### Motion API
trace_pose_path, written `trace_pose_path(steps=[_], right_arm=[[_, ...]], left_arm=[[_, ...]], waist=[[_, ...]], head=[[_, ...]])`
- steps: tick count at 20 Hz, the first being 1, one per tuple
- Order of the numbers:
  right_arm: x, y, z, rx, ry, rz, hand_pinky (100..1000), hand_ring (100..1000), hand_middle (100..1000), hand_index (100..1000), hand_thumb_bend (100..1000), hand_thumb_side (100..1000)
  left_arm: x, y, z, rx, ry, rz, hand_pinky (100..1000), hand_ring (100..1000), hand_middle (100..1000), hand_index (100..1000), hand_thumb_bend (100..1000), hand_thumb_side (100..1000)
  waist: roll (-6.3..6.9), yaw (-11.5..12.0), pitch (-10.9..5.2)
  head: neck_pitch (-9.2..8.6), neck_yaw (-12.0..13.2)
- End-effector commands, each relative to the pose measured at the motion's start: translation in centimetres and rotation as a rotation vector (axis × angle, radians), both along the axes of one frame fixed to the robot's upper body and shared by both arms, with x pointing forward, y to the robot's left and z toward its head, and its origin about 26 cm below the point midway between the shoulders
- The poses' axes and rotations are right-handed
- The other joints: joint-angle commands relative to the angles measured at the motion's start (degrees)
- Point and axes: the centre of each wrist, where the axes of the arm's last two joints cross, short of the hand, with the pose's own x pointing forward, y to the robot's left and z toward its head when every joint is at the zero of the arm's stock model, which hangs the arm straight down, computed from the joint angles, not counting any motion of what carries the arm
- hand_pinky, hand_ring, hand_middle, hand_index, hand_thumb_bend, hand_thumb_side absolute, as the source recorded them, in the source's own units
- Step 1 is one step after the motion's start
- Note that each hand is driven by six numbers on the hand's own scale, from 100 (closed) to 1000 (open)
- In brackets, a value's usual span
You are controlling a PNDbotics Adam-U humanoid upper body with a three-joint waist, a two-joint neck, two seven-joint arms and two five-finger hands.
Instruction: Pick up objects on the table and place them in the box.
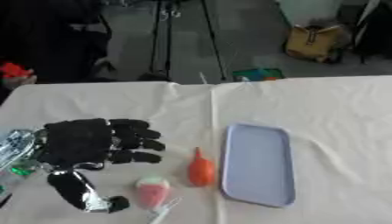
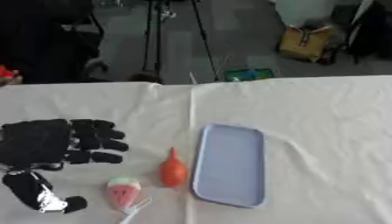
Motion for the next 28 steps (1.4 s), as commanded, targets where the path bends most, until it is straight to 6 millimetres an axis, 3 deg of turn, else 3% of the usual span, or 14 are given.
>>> trace_pose_path(steps=[1, 4, 9, 11, 12, 13, 14, 18, 23, 28], right_arm=[[-0.1, -0.1, 1.0, -0.034, -0.022, 0.006, 797, 826, 758, 850, 100, 878], [-0.1, -0.1, 1.0, -0.034, -0.024, 0.008, 798, 827, 758, 850, 100, 880], [-0.1, -0.1, 1.0, -0.032, -0.026, 0.009, 798, 826, 757, 850, 100, 881], [-0.1, -0.1, 0.9, -0.031, -0.028, 0.010, 798, 826, 757, 849, 100, 881], [-0.1, 0.0, 0.9, -0.031, -0.028, 0.010, 799, 827, 758, 850, 100, 880], [-0.1, 0.0, 0.9, -0.031, -0.027, 0.010, 799, 827, 758, 850, 100, 880], [-0.1, 0.0, 0.9, -0.031, -0.026, 0.010, 800, 827, 757, 850, 100, 881], [-0.1, 0.0, 0.9, -0.031, -0.025, 0.012, 801, 827, 757, 850, 100, 879], [-0.1, 0.0, 0.8, -0.032, -0.022, 0.013, 802, 827, 757, 847, 100, 877], [-0.1, 0.1, 0.8, -0.033, -0.020, 0.015, 804, 827, 756, 841, 100, 876]], left_arm=[[-0.1, -0.5, 0.6, -0.008, 0.030, 0.070, 1000, 1000, 955, 1000, 278, 1000], [-0.3, -1.2, 0.5, -0.026, 0.077, 0.106, 963, 985, 925, 1000, 209, 1000], [-0.4, -1.8, 0.0, -0.066, 0.129, 0.153, 938, 944, 883, 1000, 183, 1000], [-0.6, -2.0, -0.2, -0.055, 0.162, 0.162, 937, 942, 885, 1000, 227, 1000], [-0.6, -2.0, -0.2, -0.045, 0.176, 0.166, 951, 950, 896, 1000, 329, 977], [-0.7, -2.1, -0.1, -0.026, 0.188, 0.170, 951, 950, 896, 1000, 329, 977], [-0.8, -2.1, 0.0, -0.003, 0.201, 0.176, 971, 963, 914, 1000, 399, 962], [-1.0, -1.9, 0.1, 0.076, 0.251, 0.206, 996, 982, 947, 1000, 469, 963], [-1.1, -1.6, 0.3, 0.150, 0.298, 0.234, 1000, 1000, 987, 1000, 510, 964], [-1.3, -1.3, 0.7, 0.151, 0.233, 0.251, 1000, 1000, 988, 1000, 491, 928]], waist=[[-0.12, 0.0, -0.77], [-0.25, -0.1, -0.63], [-0.43, -0.1, -0.46], [-0.49, -0.2, -0.42], [-0.49, -0.2, -0.41], [-0.49, -0.1, -0.42], [-0.49, -0.1, -0.41], [-0.53, -0.1, -0.36], [-0.55, 0.1, -0.32], [-0.65, 0.2, -0.21]], head=[[-0.58, 0.2], [-0.60, 0.2], [-0.78, 0.2], [-0.80, 0.2], [-0.80, 0.2], [-0.80, 0.2], [-0.84, 0.2], [-1.01, 0.1], [-1.20, 0.0], [-1.51, 0.0]])
